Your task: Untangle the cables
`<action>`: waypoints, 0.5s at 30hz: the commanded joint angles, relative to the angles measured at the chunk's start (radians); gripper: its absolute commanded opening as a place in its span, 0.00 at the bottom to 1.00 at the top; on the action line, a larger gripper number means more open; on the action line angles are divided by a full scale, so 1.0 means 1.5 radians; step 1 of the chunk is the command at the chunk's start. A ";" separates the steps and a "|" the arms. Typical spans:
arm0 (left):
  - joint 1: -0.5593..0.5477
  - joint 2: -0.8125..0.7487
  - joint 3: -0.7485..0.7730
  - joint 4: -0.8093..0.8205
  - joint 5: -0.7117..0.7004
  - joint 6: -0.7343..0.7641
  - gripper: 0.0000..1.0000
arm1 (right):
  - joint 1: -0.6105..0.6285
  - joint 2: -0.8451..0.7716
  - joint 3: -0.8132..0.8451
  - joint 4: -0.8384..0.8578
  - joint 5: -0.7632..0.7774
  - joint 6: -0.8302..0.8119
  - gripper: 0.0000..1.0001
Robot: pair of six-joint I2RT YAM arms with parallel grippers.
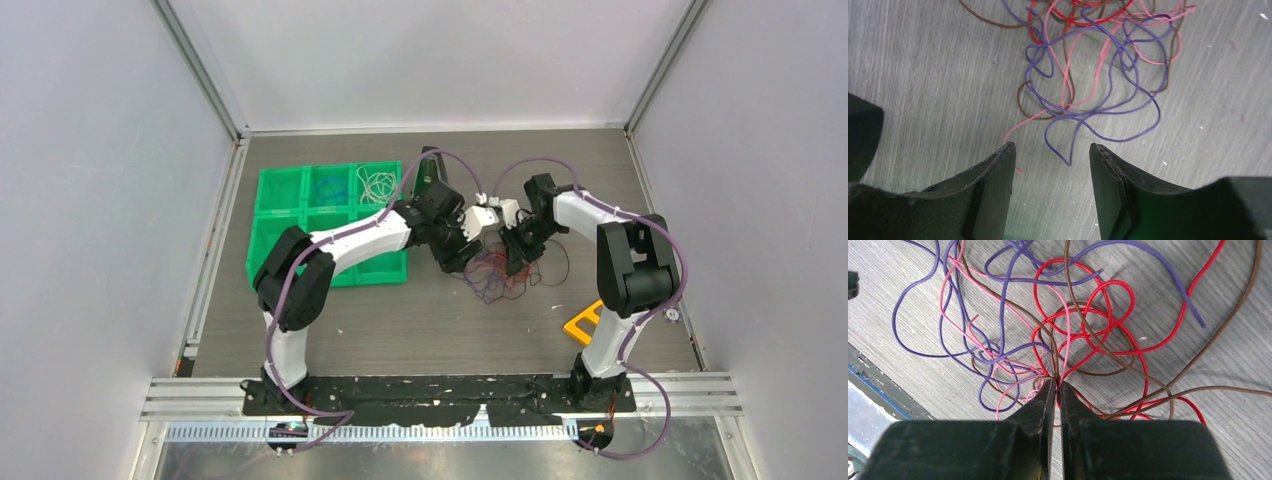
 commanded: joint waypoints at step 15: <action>-0.032 -0.018 0.089 -0.079 0.024 -0.066 0.00 | -0.044 -0.038 -0.002 -0.007 0.024 -0.017 0.06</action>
